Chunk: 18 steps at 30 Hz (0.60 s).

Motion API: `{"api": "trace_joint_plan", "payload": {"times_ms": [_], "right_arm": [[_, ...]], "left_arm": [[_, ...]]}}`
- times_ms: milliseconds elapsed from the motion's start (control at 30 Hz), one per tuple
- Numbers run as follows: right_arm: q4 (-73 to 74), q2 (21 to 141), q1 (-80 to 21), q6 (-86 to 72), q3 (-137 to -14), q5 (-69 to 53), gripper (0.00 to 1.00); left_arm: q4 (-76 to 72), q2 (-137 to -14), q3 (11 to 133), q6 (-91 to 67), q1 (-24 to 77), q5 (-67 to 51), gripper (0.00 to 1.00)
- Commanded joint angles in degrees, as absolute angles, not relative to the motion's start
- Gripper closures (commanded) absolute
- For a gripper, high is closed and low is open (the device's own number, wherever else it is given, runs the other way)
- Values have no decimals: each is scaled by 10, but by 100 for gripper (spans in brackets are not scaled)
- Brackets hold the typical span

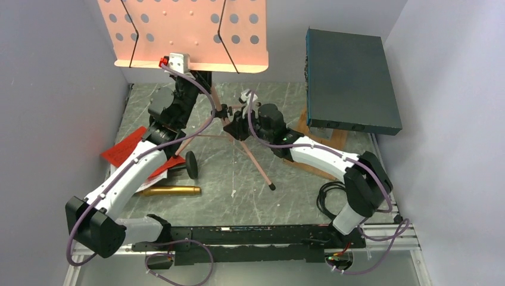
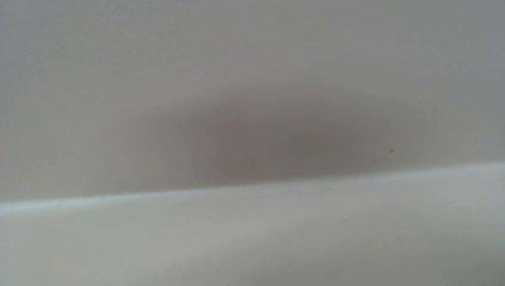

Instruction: Set up the instrument practice props

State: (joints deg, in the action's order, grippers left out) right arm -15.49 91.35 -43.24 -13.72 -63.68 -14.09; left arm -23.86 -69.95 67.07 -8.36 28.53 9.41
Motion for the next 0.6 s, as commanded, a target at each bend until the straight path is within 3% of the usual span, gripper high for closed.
{"api": "trace_joint_plan", "payload": {"times_ms": [0, 567], "right_arm": [[-98, 962, -382, -95, -664, -35, 100], [-104, 976, -374, -98, -632, -1, 100]], "left_arm": [[-335, -682, 713, -49, 267, 50, 100], [-323, -737, 807, -91, 263, -37, 100]]}}
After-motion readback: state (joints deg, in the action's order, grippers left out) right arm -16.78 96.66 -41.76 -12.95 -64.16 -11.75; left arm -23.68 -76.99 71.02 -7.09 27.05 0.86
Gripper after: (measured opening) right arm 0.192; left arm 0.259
